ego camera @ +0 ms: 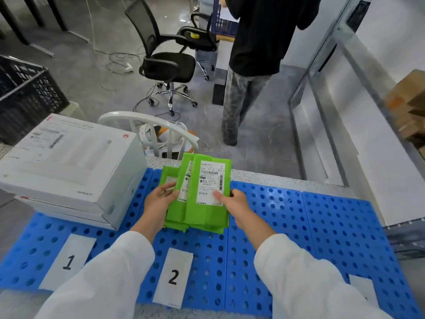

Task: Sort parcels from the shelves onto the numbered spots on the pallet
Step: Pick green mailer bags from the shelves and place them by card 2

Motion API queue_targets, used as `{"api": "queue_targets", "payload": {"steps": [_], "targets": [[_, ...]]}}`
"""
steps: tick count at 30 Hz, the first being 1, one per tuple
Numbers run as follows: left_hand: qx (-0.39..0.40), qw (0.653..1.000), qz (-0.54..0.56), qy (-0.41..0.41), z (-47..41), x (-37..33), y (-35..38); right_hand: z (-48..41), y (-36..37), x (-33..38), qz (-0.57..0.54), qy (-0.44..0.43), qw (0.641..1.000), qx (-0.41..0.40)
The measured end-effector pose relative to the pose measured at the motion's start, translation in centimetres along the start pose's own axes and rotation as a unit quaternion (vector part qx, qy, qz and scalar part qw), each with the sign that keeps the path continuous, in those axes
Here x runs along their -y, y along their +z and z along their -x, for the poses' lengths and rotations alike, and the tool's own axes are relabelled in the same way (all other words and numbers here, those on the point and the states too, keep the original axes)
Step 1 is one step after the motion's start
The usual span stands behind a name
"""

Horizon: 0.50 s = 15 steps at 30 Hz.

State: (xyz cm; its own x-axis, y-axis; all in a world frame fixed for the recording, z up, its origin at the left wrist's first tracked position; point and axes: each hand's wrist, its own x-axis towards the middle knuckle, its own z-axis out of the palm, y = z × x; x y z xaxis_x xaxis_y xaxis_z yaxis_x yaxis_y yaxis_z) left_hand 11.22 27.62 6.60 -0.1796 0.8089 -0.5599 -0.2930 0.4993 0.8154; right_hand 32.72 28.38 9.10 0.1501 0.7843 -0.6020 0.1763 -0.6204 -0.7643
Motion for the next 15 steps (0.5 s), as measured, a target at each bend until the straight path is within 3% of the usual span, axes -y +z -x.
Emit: {"api": "queue_targets", "payload": {"steps": [9,15], "targets": [[-0.049,0.999,0.010,0.016,-0.5,-0.5,-4.0,-1.5,-2.0,-0.6,-0.004,0.045,0.997,-0.064],[-0.090,0.985,-0.125,0.073,-0.4,-0.1,-3.1,-1.5,-0.6,-1.0,0.112,0.010,0.991,-0.066]]}}
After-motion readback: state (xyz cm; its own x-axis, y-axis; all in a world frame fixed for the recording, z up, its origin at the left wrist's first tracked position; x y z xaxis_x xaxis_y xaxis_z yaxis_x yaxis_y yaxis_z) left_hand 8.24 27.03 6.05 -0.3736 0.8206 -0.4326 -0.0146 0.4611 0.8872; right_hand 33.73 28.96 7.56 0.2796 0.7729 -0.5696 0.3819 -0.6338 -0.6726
